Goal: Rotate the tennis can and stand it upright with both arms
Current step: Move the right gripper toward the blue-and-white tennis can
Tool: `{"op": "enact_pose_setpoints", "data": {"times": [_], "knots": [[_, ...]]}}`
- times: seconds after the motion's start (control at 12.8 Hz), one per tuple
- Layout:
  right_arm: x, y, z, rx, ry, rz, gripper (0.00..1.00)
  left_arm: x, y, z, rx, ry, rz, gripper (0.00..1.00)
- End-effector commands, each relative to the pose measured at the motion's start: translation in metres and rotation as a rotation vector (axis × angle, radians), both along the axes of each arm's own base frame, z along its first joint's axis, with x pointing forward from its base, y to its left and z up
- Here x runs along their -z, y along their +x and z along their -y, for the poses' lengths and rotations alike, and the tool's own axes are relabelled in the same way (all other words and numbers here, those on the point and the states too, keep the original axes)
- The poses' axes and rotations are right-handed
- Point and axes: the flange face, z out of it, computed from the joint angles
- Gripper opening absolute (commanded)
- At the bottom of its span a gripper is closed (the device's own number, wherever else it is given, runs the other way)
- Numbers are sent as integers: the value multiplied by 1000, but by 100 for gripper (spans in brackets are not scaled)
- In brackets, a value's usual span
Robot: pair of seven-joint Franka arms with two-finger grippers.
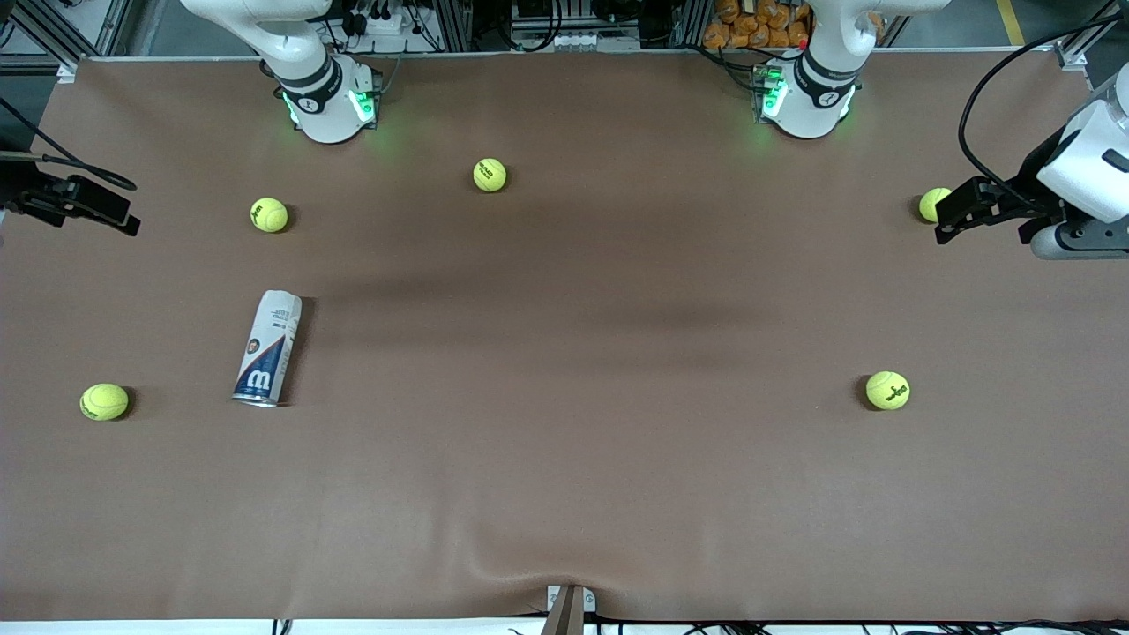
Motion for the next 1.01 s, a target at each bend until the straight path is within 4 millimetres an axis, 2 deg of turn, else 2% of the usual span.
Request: {"op": "enact_pose_setpoints", "data": {"times": [0.0,0.16,0.23,0.31,0.39,0.62,0.94], "knots": [[-2,-5,1,-7,15,11,100,-6,-4,0,-4,-8,-20,100],[-2,-5,-1,-10,15,10,100,-7,-4,-8,-14,-8,-25,100],[0,-5,-3,-14,13,5,100,-6,-3,-4,-7,-3,-26,100],[7,-5,-2,-13,12,-9,100,-6,-3,-12,-18,-4,-26,100],[18,-4,-1,-11,10,-29,100,-6,-3,-10,-12,-4,-26,100],[78,4,0,-11,7,-68,100,-9,-4,-11,-13,-5,-22,100],[175,-4,-3,-14,2,-88,100,-7,-7,-10,-16,-7,-31,100]]}}
